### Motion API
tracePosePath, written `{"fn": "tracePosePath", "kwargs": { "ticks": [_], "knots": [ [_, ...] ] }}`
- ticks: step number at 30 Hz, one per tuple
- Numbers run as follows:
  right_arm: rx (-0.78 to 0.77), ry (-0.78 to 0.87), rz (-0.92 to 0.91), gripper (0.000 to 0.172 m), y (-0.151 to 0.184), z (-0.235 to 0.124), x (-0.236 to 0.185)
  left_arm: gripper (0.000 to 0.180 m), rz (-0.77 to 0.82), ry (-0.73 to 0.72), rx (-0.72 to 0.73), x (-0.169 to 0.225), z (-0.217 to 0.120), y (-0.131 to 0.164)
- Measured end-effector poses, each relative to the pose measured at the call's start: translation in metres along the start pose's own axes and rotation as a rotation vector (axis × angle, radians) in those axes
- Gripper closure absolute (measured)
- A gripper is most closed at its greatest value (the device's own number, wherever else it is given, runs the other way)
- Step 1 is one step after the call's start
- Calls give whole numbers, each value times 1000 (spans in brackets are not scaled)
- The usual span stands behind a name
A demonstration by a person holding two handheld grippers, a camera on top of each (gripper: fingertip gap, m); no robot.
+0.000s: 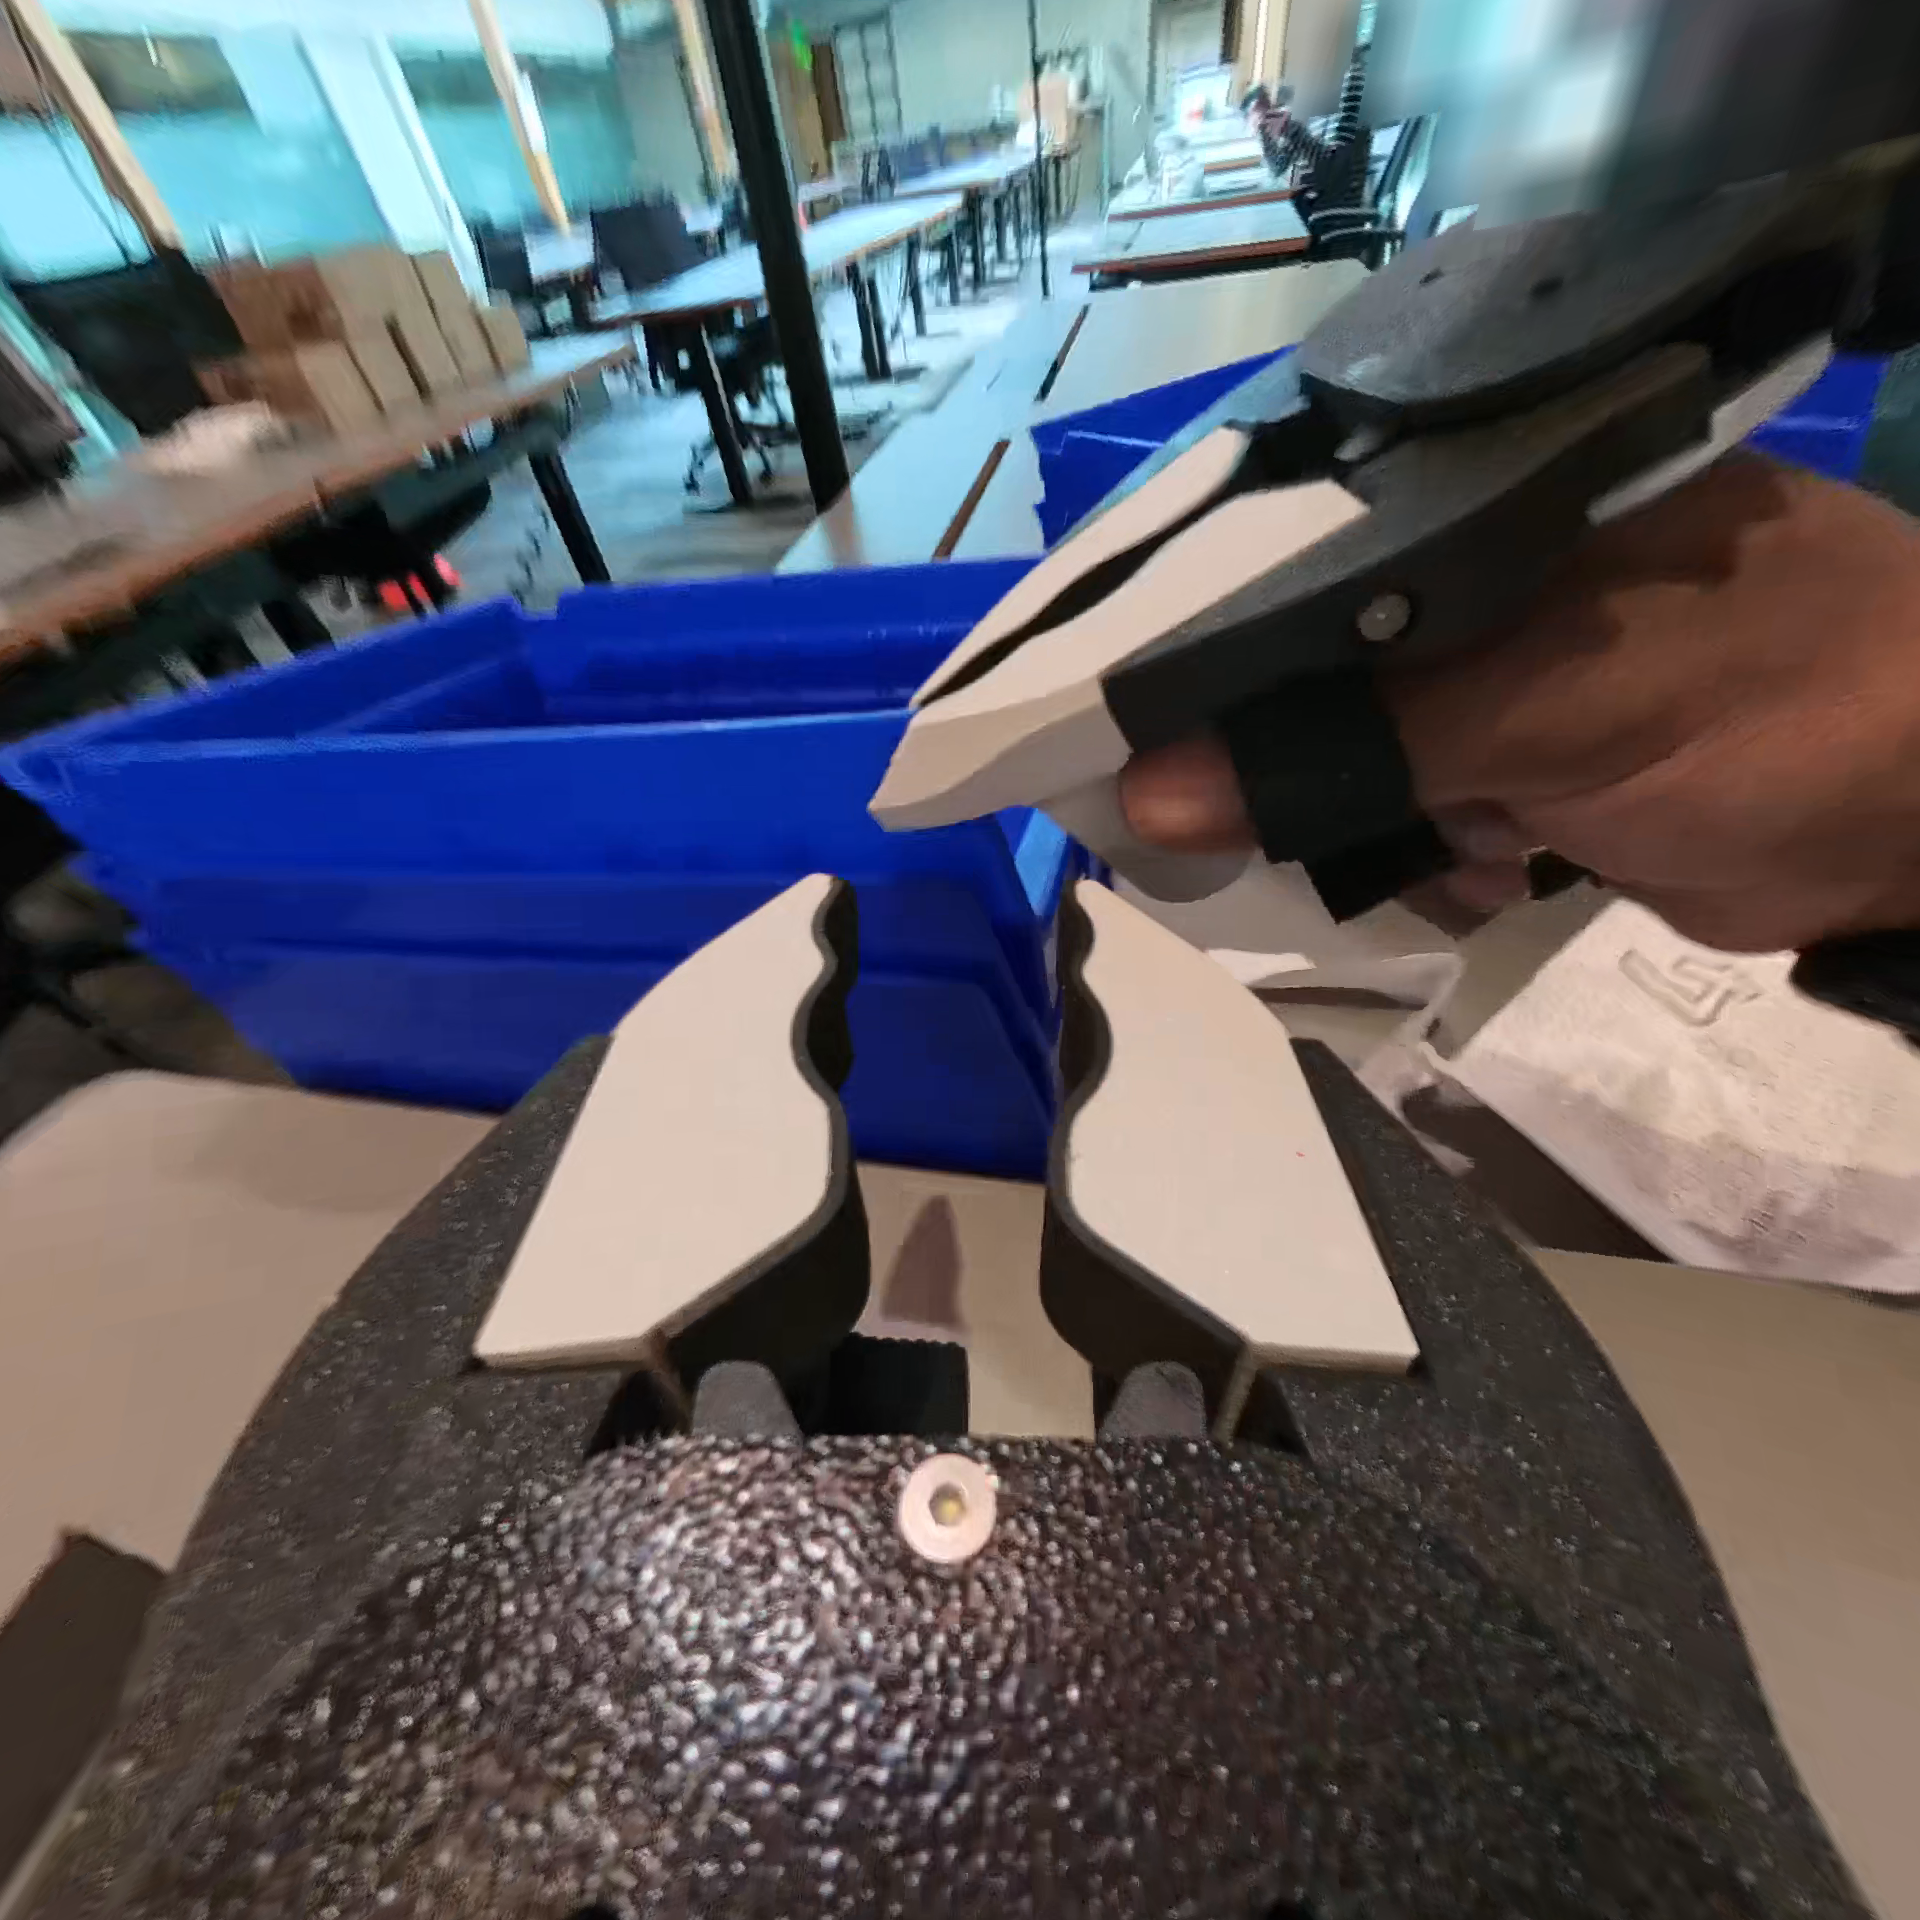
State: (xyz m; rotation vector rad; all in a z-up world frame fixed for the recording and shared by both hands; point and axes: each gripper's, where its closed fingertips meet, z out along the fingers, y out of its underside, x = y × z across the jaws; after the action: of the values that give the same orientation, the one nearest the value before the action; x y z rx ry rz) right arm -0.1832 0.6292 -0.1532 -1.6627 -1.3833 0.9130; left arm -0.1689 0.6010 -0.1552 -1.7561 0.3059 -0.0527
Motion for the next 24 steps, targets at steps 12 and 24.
{"fn": "tracePosePath", "kwargs": {
  "ticks": [12,24],
  "knots": [
    [-41,11,-50,165,17,5,3,163,510,-56,-80,4,29,24],
    [-81,51,-82,167,36,12,6,165,639,23,-212,13,42,56]
  ]
}}
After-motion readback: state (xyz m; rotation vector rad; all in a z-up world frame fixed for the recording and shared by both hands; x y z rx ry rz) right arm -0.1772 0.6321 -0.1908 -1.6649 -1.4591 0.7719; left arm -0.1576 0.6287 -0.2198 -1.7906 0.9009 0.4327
